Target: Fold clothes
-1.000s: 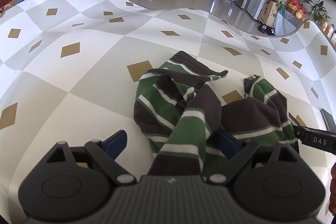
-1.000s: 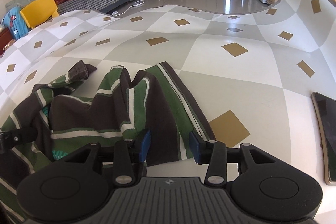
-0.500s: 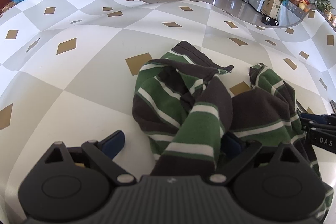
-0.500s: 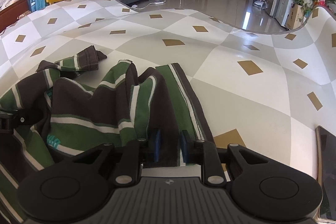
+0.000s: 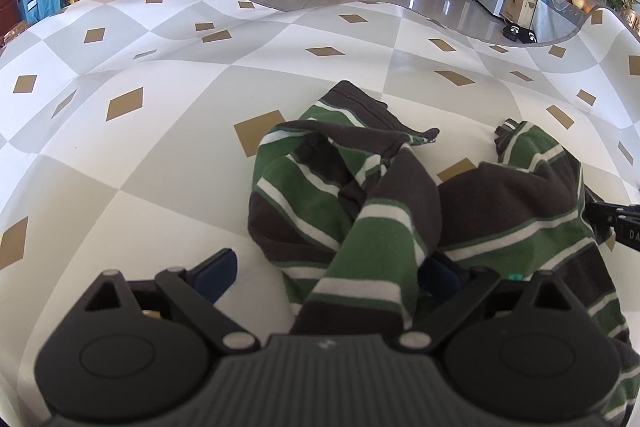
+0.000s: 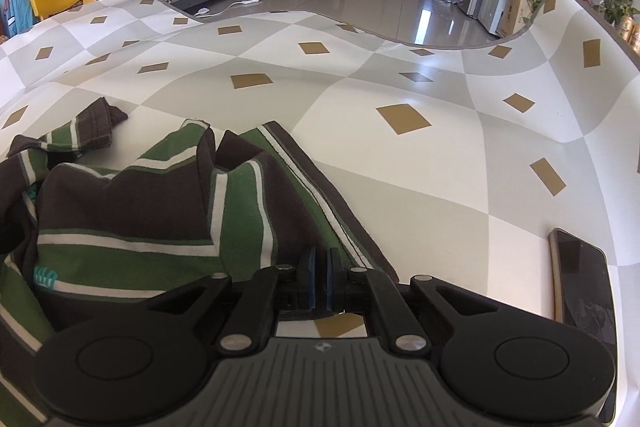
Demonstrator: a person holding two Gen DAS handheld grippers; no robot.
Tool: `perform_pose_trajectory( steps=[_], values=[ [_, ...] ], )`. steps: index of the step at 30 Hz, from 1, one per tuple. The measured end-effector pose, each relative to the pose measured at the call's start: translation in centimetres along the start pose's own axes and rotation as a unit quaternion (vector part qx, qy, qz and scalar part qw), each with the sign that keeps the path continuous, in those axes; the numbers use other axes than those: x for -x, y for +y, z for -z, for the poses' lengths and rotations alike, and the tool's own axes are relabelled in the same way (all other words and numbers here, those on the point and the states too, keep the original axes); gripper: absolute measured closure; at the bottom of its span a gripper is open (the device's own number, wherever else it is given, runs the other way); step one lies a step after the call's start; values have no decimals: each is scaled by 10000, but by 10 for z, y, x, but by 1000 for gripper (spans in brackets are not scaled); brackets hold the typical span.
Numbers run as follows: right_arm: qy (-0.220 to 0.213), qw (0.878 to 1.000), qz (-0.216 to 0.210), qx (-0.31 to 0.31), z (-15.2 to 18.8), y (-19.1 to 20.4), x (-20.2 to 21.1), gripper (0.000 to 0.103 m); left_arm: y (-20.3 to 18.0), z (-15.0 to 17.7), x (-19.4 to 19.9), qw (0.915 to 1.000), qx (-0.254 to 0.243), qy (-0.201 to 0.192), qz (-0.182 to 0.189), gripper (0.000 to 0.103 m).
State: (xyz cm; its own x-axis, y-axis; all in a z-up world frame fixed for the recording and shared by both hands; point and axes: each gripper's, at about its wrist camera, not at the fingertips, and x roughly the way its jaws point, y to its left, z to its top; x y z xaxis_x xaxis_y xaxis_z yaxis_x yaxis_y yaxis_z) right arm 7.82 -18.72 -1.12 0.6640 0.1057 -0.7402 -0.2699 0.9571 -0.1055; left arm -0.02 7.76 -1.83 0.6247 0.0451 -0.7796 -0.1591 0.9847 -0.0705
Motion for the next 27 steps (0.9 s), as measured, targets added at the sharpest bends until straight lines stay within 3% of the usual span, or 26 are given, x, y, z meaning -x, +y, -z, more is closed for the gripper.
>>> perform_pose_trajectory(
  steps=[13,19,23,27],
  values=[
    [406,9932,699,-838,5,-43,8,100,-33,-16,-7,9998,71,96,-174,6],
    [454,9894,719,-1180,9,-56,15,99,-33,-12,-4,9995,127,151,-244,6],
    [331,9889,662,-1285,8,-54,24,93,-32,-7,4,9996,101,148,-232,10],
    [-1,9906,611,-1227,1,-46,42,80,-31,-5,10,9997,76,151,-154,18]
  ],
)
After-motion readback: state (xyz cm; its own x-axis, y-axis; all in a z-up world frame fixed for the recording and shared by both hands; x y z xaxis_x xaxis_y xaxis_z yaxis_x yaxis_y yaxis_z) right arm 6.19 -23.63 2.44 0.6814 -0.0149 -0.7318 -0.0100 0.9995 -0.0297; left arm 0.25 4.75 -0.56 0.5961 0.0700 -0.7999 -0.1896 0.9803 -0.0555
